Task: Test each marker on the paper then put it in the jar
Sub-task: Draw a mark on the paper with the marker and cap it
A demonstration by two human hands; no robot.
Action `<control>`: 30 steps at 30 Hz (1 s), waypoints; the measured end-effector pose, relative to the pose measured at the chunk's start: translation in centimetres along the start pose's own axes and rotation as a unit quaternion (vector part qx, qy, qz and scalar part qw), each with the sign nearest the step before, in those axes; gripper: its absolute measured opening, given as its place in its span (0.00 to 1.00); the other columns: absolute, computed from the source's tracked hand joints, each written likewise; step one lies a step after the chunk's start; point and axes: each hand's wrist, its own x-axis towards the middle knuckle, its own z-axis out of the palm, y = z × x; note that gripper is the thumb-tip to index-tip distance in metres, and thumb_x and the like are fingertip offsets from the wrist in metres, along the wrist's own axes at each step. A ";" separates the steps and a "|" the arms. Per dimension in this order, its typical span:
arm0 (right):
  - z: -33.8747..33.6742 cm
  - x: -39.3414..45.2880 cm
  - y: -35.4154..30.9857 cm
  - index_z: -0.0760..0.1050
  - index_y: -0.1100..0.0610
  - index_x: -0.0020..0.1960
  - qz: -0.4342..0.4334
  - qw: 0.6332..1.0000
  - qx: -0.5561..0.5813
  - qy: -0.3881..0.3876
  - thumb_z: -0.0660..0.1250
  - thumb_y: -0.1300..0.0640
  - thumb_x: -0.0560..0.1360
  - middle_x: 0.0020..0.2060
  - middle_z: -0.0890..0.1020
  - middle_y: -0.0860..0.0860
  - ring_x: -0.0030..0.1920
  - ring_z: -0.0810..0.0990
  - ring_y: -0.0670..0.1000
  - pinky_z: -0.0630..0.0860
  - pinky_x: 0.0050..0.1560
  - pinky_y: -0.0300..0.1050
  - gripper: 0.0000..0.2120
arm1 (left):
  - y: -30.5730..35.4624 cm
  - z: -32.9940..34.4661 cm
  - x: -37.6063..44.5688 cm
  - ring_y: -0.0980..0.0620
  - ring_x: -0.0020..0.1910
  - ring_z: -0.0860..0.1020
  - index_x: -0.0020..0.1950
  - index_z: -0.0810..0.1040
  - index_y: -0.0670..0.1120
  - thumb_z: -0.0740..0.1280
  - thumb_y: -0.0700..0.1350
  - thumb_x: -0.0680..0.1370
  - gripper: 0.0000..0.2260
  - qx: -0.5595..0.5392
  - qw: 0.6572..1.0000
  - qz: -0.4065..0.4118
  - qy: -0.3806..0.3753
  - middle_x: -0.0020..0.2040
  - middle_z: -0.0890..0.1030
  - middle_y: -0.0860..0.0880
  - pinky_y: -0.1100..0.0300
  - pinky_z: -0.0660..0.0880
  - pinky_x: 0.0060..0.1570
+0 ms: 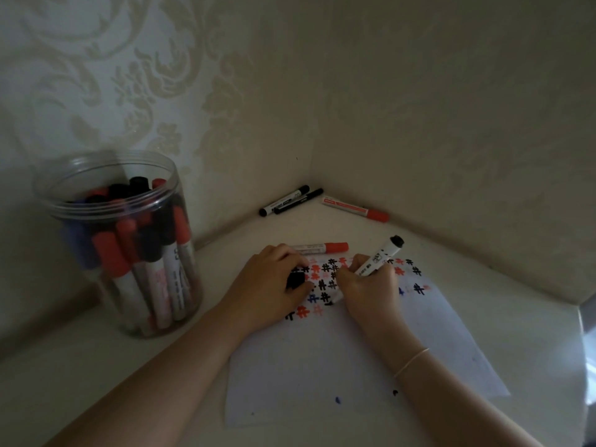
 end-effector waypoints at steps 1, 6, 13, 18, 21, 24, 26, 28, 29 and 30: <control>-0.1 0.0 0.0 0.60 0.57 0.28 0.001 1.000 0.004 -0.002 0.64 0.70 0.69 0.22 0.64 0.49 0.22 0.61 0.45 0.59 0.21 0.34 0.18 | 0.0 0.0 0.0 0.57 0.60 0.68 0.64 0.74 0.52 0.63 0.56 0.77 0.17 0.005 1.000 0.002 -0.003 0.62 0.72 0.57 0.57 0.67 0.61; -0.5 -0.1 -0.1 0.62 0.59 0.26 0.007 0.998 0.032 -0.045 0.65 0.71 0.69 0.17 0.67 0.48 0.16 0.65 0.45 0.64 0.18 0.34 0.18 | 0.1 0.2 -0.1 0.56 0.62 0.66 0.66 0.70 0.52 0.60 0.57 0.79 0.17 0.037 0.999 0.013 -0.018 0.64 0.69 0.56 0.59 0.64 0.62; -0.2 0.2 0.2 0.59 0.58 0.27 -0.005 1.000 0.015 -0.007 0.63 0.72 0.69 0.19 0.63 0.46 0.20 0.61 0.42 0.60 0.21 0.32 0.19 | 0.2 0.0 -0.3 0.56 0.64 0.65 0.67 0.69 0.52 0.58 0.57 0.79 0.18 0.044 0.999 0.009 -0.026 0.65 0.68 0.56 0.60 0.62 0.63; -0.3 0.2 0.5 0.62 0.57 0.27 -0.004 0.999 0.025 -0.027 0.66 0.69 0.68 0.20 0.68 0.51 0.22 0.67 0.51 0.65 0.22 0.37 0.18 | 0.3 0.0 -0.3 0.56 0.65 0.64 0.67 0.68 0.53 0.58 0.57 0.80 0.18 0.043 0.999 0.007 -0.027 0.66 0.67 0.56 0.60 0.61 0.64; -0.4 0.2 0.2 0.59 0.55 0.25 -0.003 0.999 0.009 -0.046 0.65 0.70 0.68 0.17 0.64 0.44 0.20 0.62 0.44 0.61 0.21 0.35 0.21 | 0.2 0.0 -0.3 0.57 0.65 0.64 0.67 0.68 0.53 0.58 0.57 0.80 0.18 0.040 0.999 0.006 -0.027 0.66 0.67 0.56 0.61 0.61 0.63; -0.5 0.2 0.1 0.60 0.58 0.26 0.006 0.999 0.020 -0.038 0.65 0.71 0.69 0.18 0.65 0.47 0.18 0.61 0.42 0.61 0.19 0.33 0.19 | 0.2 0.0 -0.2 0.57 0.64 0.65 0.67 0.69 0.53 0.58 0.58 0.79 0.18 0.037 0.999 0.004 -0.029 0.65 0.68 0.57 0.61 0.62 0.63; -0.5 0.2 0.2 0.61 0.58 0.28 0.007 0.999 0.034 -0.016 0.65 0.71 0.69 0.20 0.66 0.51 0.18 0.64 0.45 0.62 0.19 0.34 0.17 | 0.2 0.0 -0.2 0.57 0.63 0.65 0.67 0.69 0.53 0.58 0.58 0.79 0.18 0.032 0.999 0.002 -0.029 0.65 0.68 0.57 0.61 0.62 0.63; -0.4 0.2 0.3 0.60 0.57 0.27 0.008 0.999 0.031 -0.020 0.64 0.70 0.69 0.20 0.66 0.49 0.20 0.64 0.47 0.63 0.20 0.35 0.18 | 0.2 -0.1 -0.3 0.58 0.63 0.65 0.67 0.69 0.54 0.58 0.58 0.79 0.18 0.025 0.999 0.000 -0.032 0.65 0.68 0.58 0.60 0.63 0.63; -0.3 0.2 0.4 0.60 0.57 0.27 0.009 0.999 0.029 -0.028 0.64 0.70 0.70 0.19 0.66 0.47 0.20 0.63 0.45 0.62 0.20 0.35 0.19 | 0.1 -0.2 -0.3 0.58 0.63 0.65 0.67 0.69 0.54 0.58 0.58 0.79 0.18 0.022 0.999 0.000 -0.033 0.65 0.68 0.58 0.60 0.63 0.63; -0.4 0.3 0.4 0.59 0.56 0.26 0.007 0.999 0.026 -0.038 0.64 0.71 0.70 0.17 0.64 0.43 0.19 0.61 0.43 0.61 0.20 0.34 0.20 | 0.1 -0.2 -0.3 0.58 0.63 0.65 0.66 0.69 0.54 0.59 0.58 0.79 0.17 0.020 0.999 0.001 -0.033 0.65 0.68 0.58 0.60 0.63 0.63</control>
